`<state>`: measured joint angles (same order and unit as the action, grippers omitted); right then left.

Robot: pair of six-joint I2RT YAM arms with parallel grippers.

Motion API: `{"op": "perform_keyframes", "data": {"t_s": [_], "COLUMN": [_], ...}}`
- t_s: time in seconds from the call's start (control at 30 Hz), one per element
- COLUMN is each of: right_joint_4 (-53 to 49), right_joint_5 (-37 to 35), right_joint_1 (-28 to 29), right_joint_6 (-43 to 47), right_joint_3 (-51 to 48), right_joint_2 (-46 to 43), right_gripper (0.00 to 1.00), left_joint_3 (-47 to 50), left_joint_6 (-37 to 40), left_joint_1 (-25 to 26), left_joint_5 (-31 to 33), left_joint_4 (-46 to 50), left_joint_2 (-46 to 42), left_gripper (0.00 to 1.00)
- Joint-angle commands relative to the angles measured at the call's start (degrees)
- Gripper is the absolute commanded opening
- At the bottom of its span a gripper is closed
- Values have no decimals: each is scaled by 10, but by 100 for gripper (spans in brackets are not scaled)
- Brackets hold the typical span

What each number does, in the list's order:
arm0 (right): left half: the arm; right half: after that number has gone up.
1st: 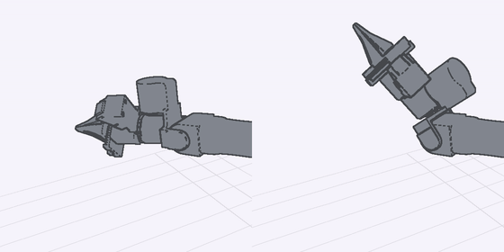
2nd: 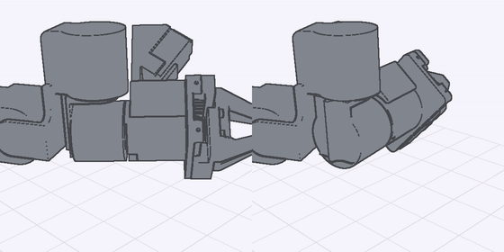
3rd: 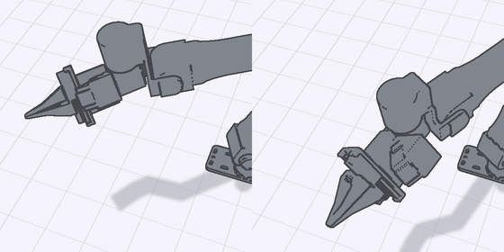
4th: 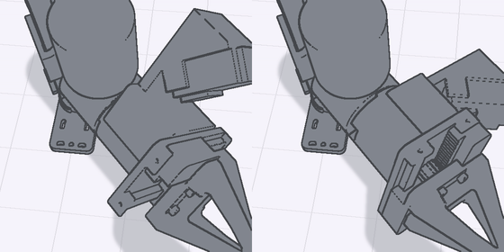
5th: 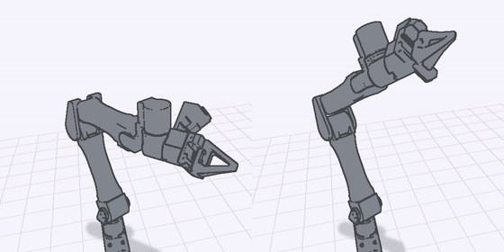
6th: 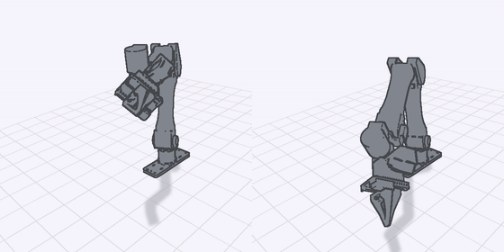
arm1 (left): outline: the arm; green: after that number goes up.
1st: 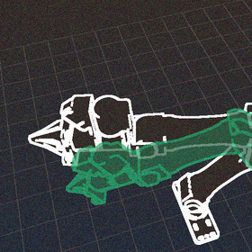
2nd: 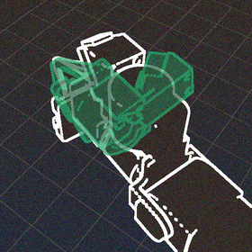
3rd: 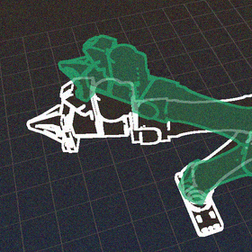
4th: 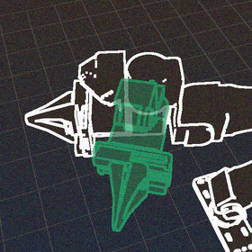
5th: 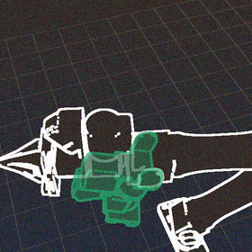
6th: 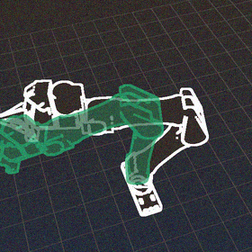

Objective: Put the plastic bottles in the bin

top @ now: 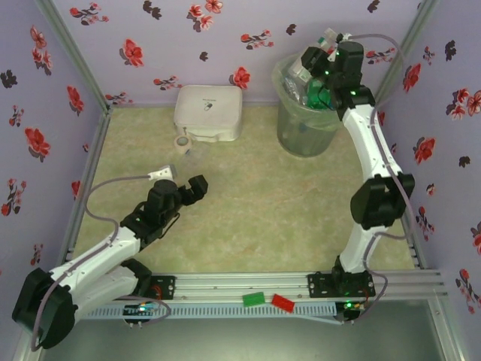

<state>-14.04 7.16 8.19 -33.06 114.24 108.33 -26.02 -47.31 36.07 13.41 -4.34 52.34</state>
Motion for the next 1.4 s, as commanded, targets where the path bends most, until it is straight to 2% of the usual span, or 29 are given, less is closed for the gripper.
{"op": "perform_keyframes", "data": {"t_s": [0.0, 0.23, 0.4, 0.5, 0.63, 0.83, 1.07, 1.27, 1.3, 1.37], "right_joint_4": [-35, -64, -75, -83, -87, -73, -57, -25, -31, -34], "right_joint_5": [-36, -81, -88, -80, -76, -93, -131, -122, -115, -106], "right_joint_1": [-5, -5, -5, -3, -1, -1, -1, -1, -1, 1], "right_joint_6": [17, 40, 50, 52, 59, 77, 103, 123, 129, 139], "right_joint_3": [63, 134, 143, 143, 136, 113, 69, -13, -27, -71], "right_joint_2": [27, 89, 109, 110, 102, 66, -2, -89, -104, -146], "right_gripper": [45, 45, 46, 50, 60, 75, 79, 82, 84, 100], "left_joint_3": [8, 8, 5, 5, 3, 1, -10, -13, -15, -21], "left_joint_6": [-8, -7, -10, -11, -9, -8, 7, 26, 34, 52], "left_joint_1": [-7, -11, -12, -12, -11, -13, -22, -45, -52, -69], "left_joint_5": [-2, -2, -1, -1, -2, -2, 1, 4, 5, 9], "left_joint_4": [17, 31, 32, 31, 35, 38, 53, 65, 72, 84], "left_joint_2": [-18, -32, -31, -30, -30, -30, -37, -50, -53, -58], "left_gripper": [100, 100, 100, 100, 100, 100, 100, 100, 100, 100]}}
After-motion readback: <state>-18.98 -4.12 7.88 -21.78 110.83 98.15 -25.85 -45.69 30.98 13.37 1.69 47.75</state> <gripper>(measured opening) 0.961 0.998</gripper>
